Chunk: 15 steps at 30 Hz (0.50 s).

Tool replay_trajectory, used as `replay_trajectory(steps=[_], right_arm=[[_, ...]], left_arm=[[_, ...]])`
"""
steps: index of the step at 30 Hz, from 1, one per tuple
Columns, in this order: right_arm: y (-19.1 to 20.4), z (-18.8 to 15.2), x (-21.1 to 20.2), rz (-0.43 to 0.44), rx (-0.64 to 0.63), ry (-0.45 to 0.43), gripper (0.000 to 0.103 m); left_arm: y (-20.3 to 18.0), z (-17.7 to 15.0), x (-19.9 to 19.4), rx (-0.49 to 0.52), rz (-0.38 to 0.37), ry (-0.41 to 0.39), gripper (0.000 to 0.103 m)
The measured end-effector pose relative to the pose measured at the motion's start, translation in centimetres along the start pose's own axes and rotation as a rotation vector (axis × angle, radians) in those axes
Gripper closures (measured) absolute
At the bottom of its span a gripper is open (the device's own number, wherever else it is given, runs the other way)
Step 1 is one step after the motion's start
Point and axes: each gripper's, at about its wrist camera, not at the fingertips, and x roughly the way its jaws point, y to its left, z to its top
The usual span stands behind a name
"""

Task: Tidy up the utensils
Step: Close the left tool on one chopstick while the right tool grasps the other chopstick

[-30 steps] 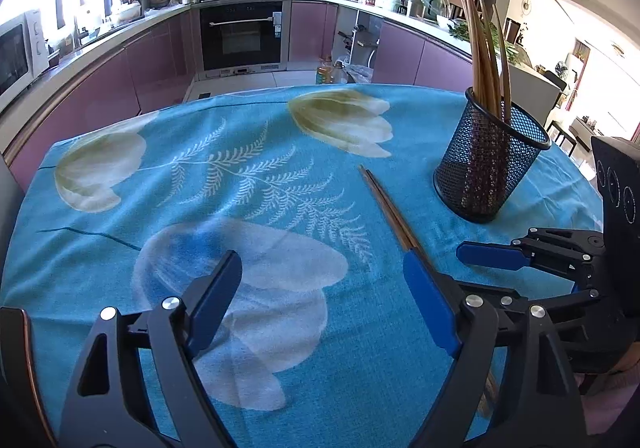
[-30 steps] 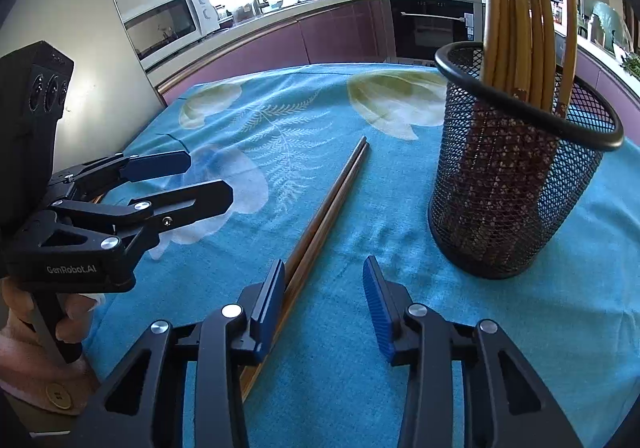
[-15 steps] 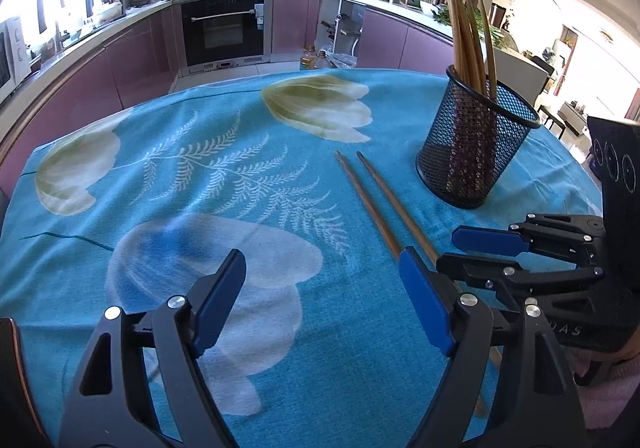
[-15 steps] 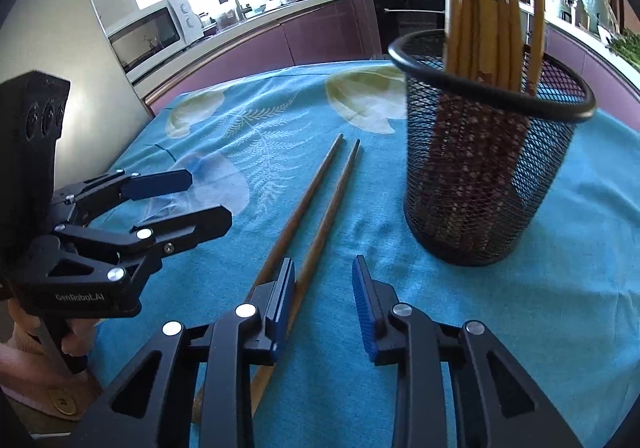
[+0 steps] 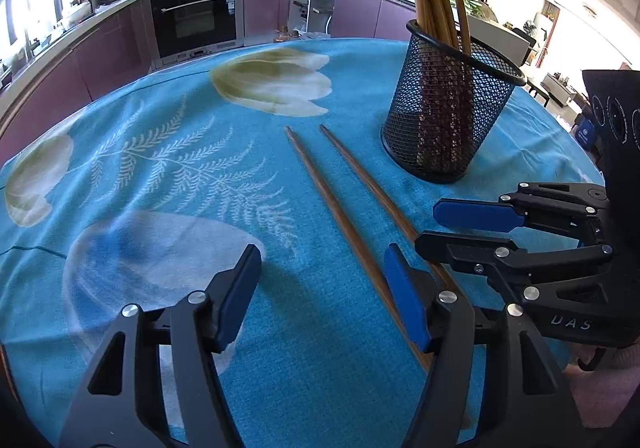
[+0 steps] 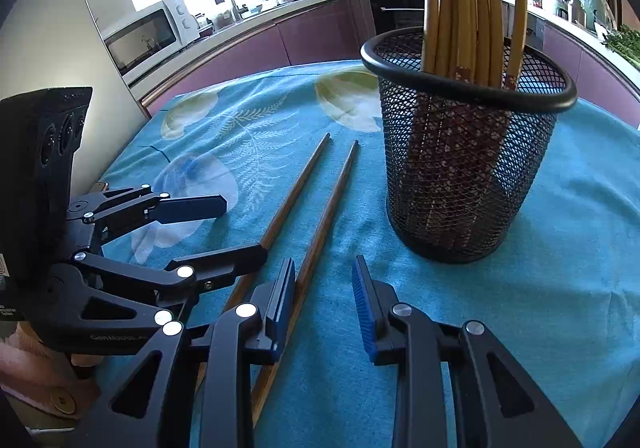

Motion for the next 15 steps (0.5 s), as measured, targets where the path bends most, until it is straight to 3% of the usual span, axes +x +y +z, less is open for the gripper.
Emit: replay_trajectory(steps=[7,15], right_arm=[[0.08,0.13,0.11,0.0,-0.002,0.001,0.075],[-0.05,0.3,0.17,-0.003,-0.005,0.002,0.075]], left_arm=[[-0.43,-0.17,-0.17,0.021,0.005,0.002,0.053],[-0.43,-0.22,-0.27,0.029,-0.002,0.01,0.053]])
